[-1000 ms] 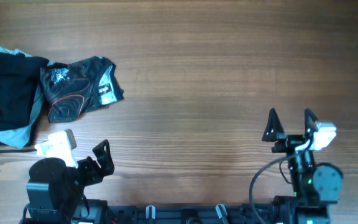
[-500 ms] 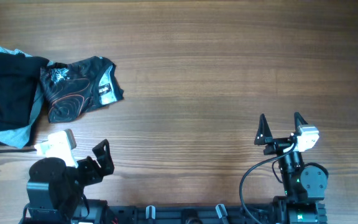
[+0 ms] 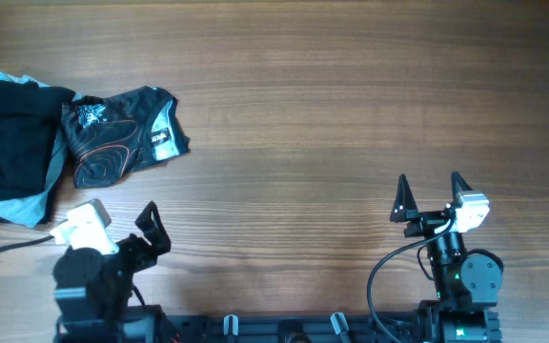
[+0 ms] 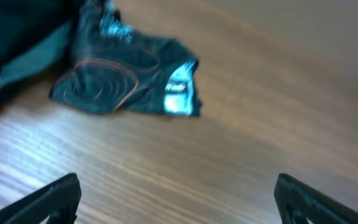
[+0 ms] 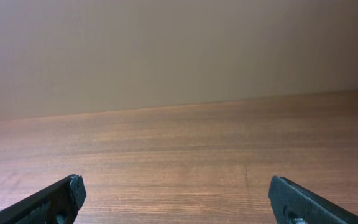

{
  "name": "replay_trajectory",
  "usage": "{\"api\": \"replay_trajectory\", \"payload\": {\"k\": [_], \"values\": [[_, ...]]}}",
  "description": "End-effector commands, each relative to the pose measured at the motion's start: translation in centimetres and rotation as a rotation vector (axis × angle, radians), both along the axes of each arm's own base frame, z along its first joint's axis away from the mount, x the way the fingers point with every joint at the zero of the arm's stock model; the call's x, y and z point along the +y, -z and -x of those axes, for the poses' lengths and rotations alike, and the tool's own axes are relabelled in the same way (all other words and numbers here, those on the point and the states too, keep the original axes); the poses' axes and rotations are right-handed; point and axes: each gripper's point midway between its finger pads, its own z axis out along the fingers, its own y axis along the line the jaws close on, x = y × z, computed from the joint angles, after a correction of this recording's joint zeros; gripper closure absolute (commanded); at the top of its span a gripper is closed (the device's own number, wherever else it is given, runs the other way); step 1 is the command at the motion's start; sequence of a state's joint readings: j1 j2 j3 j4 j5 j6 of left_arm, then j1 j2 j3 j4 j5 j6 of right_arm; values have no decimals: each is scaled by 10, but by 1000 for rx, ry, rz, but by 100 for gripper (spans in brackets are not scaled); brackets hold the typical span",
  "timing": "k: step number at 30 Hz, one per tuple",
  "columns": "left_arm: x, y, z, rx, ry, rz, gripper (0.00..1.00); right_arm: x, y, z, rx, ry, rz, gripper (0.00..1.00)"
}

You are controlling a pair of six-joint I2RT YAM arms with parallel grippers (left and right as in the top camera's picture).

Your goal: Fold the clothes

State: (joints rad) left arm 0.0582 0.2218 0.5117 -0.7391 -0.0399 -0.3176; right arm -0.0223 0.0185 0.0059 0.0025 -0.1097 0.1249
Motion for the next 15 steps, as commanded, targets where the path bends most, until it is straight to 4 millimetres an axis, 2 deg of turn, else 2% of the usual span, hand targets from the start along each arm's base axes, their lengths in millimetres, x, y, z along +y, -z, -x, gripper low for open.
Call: {"api": "replay_trajectory", "payload": {"k": [1,4,5,7,9,15], "values": [[5,22,-23,-175,-15,-9,0,0,-2,0,-11,3,20,0],[6,16,-41,-402,-15,-25,0,0,-2,0,-11,3,20,0],[6,19,-45,-440,-14,-26,0,0,-2,0,-11,3,20,0],[1,34,-45,-381,9,-14,0,0,-2,0,-11,3,20,0],[-11,35,-45,-379,75,3,0,0,-2,0,-11,3,20,0],[-11,35,-45,-376,75,3,0,0,-2,0,-11,3,20,0]]}}
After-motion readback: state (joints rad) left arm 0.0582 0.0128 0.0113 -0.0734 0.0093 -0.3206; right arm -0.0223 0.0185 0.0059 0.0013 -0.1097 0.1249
